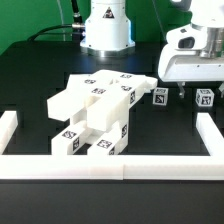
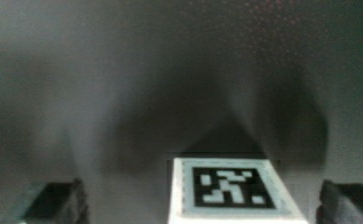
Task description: Assemble chair
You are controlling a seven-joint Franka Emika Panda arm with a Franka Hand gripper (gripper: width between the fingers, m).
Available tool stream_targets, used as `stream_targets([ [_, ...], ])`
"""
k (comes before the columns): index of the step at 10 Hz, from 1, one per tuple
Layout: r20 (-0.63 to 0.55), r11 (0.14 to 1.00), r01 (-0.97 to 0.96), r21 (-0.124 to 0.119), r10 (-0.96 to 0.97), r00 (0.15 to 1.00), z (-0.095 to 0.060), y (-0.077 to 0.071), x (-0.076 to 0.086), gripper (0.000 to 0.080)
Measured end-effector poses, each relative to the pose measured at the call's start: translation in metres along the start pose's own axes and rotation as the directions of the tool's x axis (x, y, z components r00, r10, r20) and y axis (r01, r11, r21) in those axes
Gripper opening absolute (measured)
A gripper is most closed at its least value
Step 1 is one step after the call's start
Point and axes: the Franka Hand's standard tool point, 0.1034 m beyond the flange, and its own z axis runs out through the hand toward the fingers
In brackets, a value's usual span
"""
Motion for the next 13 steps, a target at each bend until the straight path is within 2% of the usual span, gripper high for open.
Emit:
stream_targets([
  [2, 0.001, 1.000, 0.000, -0.001, 0.000, 1.000, 0.001, 0.000, 0.001, 0.0649],
  [4, 0.001, 1.000, 0.000, 0.000, 0.000, 1.000, 0.001, 0.000, 0.001, 0.0390],
  [5, 0.001, 1.000, 0.000, 0.000, 0.000, 1.000, 0.001, 0.000, 0.001, 0.0390],
  [6, 0.001, 1.000, 0.000, 0.000, 0.000, 1.000, 0.001, 0.000, 0.001, 0.0284],
  [8, -0.024, 0.999, 0.032, 0.000, -0.032, 0.999, 0.000, 0.006, 0.002, 0.0284],
  [10, -0.035, 0.999, 0.051, -0.003, -0.051, 0.998, -0.002, 0.026, -0.001, 0.0284],
  [11, -0.029, 0.998, 0.060, 0.001, -0.060, 0.998, -0.011, 0.031, 0.001, 0.0284],
  [13, -0.006, 0.998, 0.061, 0.017, -0.061, 0.998, -0.046, 0.046, 0.010, 0.0284],
])
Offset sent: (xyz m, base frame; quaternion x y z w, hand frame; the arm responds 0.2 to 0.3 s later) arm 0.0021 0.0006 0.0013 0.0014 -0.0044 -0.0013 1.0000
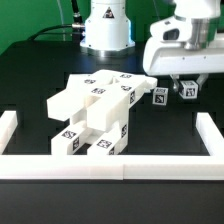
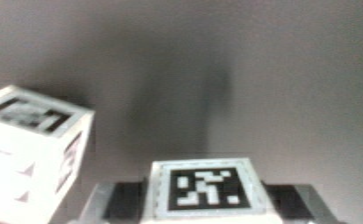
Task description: Assemble chair
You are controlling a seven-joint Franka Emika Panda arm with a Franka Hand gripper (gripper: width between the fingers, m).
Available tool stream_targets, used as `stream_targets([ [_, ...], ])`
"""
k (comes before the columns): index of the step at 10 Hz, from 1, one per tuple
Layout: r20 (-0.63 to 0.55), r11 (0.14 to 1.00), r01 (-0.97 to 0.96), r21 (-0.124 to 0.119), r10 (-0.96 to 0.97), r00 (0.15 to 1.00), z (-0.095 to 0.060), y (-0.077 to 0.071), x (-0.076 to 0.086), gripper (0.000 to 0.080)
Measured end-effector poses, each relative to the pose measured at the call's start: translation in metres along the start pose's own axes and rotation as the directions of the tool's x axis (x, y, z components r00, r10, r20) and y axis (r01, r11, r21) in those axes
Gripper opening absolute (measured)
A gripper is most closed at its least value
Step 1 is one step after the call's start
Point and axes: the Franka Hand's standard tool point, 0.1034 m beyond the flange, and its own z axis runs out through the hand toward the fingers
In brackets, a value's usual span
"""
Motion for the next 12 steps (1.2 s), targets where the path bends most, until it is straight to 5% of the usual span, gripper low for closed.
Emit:
stream_targets([
  [6, -0.003, 1.000, 0.001, 0.000, -0.001, 1.000, -0.006, 0.006, 0.006, 0.0285],
  [9, 0.048, 0.998, 0.054, 0.025, -0.055, 0.997, -0.054, 0.043, 0.035, 0.0285],
  [12, 0.051, 0.999, 0.047, 0.026, -0.048, 0.998, -0.057, 0.049, 0.042, 0.0285],
])
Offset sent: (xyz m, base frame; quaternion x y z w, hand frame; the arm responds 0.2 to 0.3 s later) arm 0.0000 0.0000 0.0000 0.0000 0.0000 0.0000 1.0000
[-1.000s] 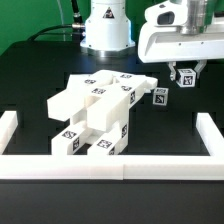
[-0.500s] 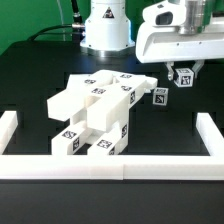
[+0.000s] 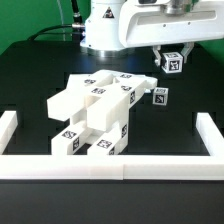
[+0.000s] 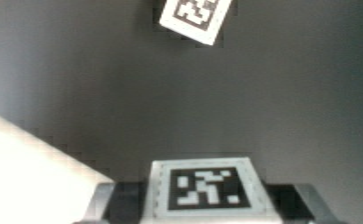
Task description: Assemble chair
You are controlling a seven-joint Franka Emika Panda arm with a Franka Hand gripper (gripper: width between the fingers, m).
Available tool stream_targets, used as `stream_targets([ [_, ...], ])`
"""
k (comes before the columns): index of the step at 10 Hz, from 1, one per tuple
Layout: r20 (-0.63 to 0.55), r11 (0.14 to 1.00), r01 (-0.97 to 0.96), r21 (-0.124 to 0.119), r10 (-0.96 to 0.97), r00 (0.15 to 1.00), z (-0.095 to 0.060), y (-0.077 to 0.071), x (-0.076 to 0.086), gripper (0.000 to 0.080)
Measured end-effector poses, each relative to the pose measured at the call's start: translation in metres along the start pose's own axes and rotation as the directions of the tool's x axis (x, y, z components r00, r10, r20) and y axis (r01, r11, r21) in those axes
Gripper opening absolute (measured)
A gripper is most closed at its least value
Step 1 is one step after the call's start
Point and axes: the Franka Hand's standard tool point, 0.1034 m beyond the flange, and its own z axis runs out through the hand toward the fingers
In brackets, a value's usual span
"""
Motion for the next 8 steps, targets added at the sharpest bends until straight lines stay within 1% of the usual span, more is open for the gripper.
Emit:
stream_targets([
  [2, -0.001, 1.000, -0.003, 0.000, 0.003, 1.000, 0.000, 0.002, 0.001, 0.0285],
  [3, 0.003, 0.999, 0.050, -0.001, -0.050, 0.999, -0.007, 0.011, 0.008, 0.0285],
  [4, -0.008, 0.997, 0.083, 0.000, -0.083, 0.997, -0.026, 0.030, 0.030, 0.0285],
  [5, -0.015, 0.996, 0.085, -0.001, -0.085, 0.996, -0.040, 0.046, 0.052, 0.0285],
  [6, -0.019, 0.997, 0.072, -0.003, -0.072, 0.997, -0.045, 0.054, 0.065, 0.0285],
  [7, -0.021, 0.997, 0.077, -0.004, -0.077, 0.997, -0.041, 0.050, 0.062, 0.0285],
  [8, -0.017, 0.997, 0.077, -0.003, -0.077, 0.997, -0.040, 0.050, 0.060, 0.0285],
])
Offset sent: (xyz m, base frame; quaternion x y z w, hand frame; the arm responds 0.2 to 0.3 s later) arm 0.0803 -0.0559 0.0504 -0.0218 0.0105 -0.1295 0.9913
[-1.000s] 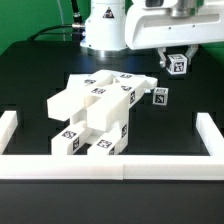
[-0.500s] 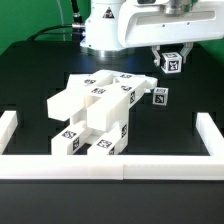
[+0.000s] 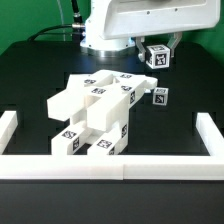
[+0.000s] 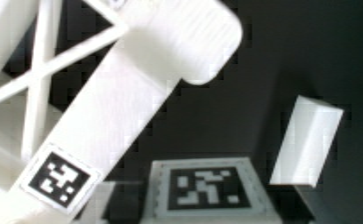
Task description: Assemble chair
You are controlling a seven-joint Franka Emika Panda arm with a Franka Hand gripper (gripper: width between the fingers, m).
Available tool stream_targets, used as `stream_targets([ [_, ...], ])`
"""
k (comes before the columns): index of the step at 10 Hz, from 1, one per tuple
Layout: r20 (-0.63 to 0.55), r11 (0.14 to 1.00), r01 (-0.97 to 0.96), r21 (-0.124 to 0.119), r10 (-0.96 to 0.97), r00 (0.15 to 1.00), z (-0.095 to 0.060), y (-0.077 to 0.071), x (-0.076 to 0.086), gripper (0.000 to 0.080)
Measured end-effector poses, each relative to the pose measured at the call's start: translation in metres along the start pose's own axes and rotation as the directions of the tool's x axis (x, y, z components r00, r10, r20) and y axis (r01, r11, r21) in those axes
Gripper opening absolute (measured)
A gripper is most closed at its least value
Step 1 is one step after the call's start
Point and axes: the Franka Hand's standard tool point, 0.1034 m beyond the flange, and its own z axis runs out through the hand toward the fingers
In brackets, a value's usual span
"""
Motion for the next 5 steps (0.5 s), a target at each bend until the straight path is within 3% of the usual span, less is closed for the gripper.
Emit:
stream_targets([
  [3, 0.001, 1.000, -0.002, 0.000, 0.002, 1.000, 0.000, 0.002, 0.000, 0.0285],
  [5, 0.003, 0.999, 0.037, -0.002, -0.037, 0.999, -0.009, 0.029, 0.012, 0.0285],
])
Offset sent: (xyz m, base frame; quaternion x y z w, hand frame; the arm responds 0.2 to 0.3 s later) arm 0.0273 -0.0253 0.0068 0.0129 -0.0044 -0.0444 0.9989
